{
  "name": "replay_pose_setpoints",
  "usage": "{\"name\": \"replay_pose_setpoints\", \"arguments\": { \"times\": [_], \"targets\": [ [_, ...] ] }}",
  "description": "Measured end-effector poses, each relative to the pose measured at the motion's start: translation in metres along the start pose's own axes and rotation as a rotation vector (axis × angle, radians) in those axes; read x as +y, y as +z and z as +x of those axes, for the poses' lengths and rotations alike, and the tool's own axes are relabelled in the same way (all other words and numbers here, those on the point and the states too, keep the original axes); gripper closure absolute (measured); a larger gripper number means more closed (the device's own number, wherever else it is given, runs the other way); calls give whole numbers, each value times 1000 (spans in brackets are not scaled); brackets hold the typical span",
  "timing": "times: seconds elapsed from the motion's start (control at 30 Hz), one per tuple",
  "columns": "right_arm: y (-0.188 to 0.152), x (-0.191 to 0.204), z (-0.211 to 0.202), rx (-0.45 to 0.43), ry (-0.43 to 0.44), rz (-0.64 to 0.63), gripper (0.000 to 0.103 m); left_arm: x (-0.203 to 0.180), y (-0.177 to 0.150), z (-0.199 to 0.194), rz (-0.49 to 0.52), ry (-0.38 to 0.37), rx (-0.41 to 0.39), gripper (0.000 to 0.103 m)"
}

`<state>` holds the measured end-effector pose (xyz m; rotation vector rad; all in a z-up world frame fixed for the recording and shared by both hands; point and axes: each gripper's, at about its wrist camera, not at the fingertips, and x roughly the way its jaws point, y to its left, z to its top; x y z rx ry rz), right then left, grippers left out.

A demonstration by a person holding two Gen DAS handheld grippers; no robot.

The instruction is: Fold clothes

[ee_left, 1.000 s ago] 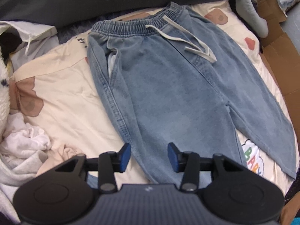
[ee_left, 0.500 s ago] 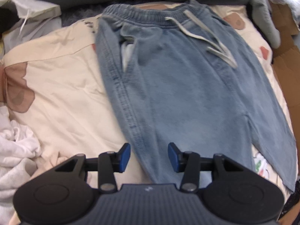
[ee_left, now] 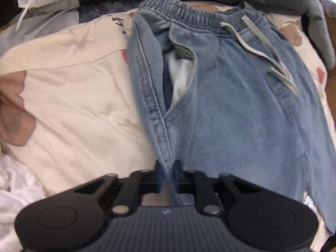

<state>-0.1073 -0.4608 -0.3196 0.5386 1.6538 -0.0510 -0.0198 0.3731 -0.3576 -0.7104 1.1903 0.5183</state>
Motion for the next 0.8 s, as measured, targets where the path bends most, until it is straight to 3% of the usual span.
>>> {"name": "replay_pose_setpoints", "arguments": {
  "times": [0.23,0.4,0.43,0.5,0.53,0.57,0.73,0.77,0.8],
  "targets": [
    [1,7,15,32,-49,-31,94,6,3,1,-4,23,22,94],
    [-4,-2,44,133,-82,-1,91,1,14,1,23,66,30,82],
    [-4,-2,43,134,-76,-6,89,-1,17,-2,35,75,15,81],
    [-5,-1,41,136,-63,-18,77,-1,24,-8,47,84,-18,62],
    [-4,-1,38,128,-54,-26,66,0,28,-11,49,89,-34,59],
    [-2,-1,34,119,-46,-34,63,0,31,-11,50,92,-42,57],
    [13,-1,18,36,-29,-25,63,-1,40,1,58,106,-39,57],
    [18,-1,15,14,-27,-31,63,-1,42,2,63,105,-42,59],
    [22,-1,12,-8,-25,-36,63,-2,43,3,68,104,-47,70]
  ]
}}
